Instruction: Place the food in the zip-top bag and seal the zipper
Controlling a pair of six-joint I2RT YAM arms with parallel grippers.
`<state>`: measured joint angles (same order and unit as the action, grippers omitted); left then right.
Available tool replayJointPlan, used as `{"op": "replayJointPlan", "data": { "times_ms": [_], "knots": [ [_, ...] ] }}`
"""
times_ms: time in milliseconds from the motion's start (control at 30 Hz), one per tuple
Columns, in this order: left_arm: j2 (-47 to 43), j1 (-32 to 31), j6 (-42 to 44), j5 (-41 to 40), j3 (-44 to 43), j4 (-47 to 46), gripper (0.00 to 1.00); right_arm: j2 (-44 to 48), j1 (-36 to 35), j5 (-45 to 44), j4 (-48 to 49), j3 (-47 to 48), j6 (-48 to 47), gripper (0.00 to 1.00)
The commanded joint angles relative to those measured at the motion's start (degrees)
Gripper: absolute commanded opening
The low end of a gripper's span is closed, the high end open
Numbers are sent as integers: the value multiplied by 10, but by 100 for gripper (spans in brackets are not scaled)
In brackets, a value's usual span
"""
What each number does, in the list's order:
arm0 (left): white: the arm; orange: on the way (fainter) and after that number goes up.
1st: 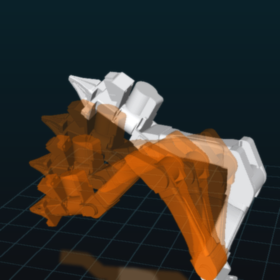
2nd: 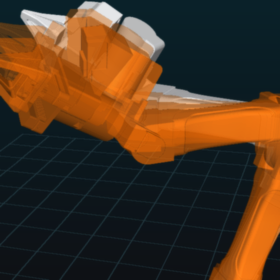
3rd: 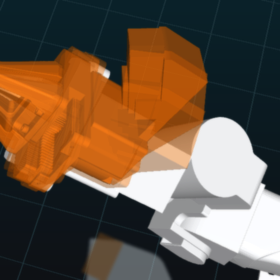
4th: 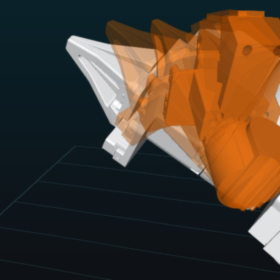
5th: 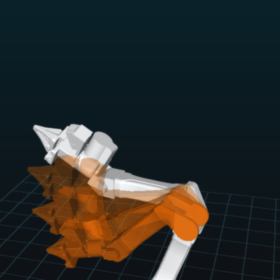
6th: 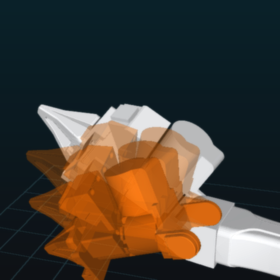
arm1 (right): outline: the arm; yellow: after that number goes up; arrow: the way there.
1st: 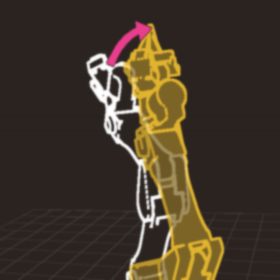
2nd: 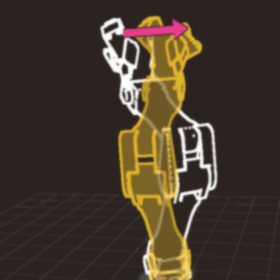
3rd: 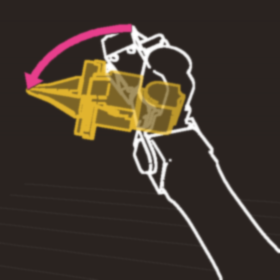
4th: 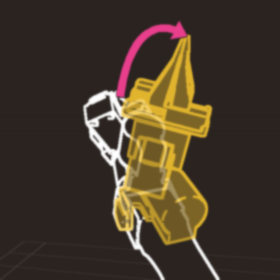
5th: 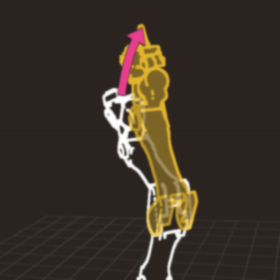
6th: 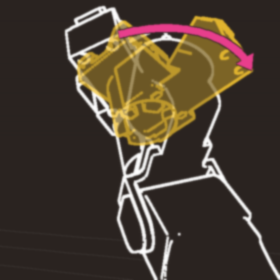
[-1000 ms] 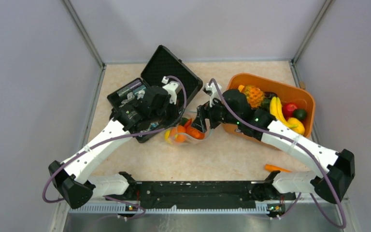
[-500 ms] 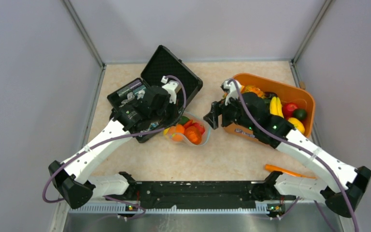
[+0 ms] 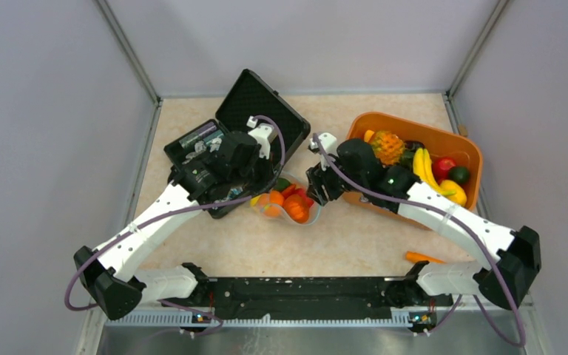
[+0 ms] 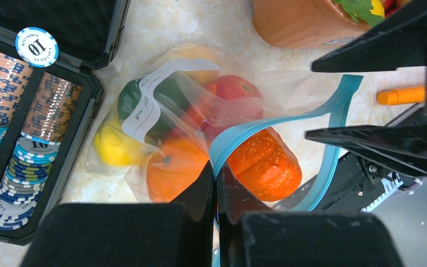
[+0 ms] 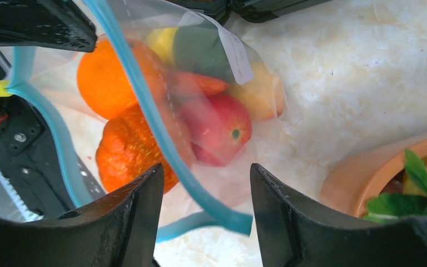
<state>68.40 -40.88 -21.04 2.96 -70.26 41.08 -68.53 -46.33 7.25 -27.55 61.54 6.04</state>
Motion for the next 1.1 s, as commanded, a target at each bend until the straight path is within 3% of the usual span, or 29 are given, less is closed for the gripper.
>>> {"op": "replayJointPlan", "data": {
  "times_ms": [0,100,167,200,433,467,533,600,667,733,800,933,1067],
  "knots": [
    [-24,3,5,14,-1,-37,0,-38,2,0,-1,53,-76,54],
    [-25,3,6,13,-2,-35,0,-40,2,-4,17,51,-85,43],
    [-27,3,6,9,-2,-33,0,-38,2,8,14,61,-83,14],
    [-28,3,6,8,-2,-32,0,-34,2,11,17,64,-74,8],
    [-51,4,22,-1,-10,-15,1,9,2,34,9,75,-21,4],
    [-56,4,24,-2,-12,-11,11,12,1,35,-2,83,-10,2],
    [-74,5,33,0,-9,-17,40,12,2,38,-39,106,6,0],
    [-94,5,47,12,3,-32,48,6,3,38,-68,122,14,0],
    [-110,6,56,14,9,-41,66,-6,5,33,-88,135,22,0],
    [-122,6,57,-3,14,-45,74,-22,10,34,-99,141,21,0],
    [-140,6,58,-11,27,-56,76,-41,31,42,-94,142,21,0],
    [-190,6,64,-22,82,-115,88,-96,143,168,-62,157,46,0],
    [-229,6,68,-20,161,-188,89,-154,177,201,-75,204,23,0]
  ]
}}
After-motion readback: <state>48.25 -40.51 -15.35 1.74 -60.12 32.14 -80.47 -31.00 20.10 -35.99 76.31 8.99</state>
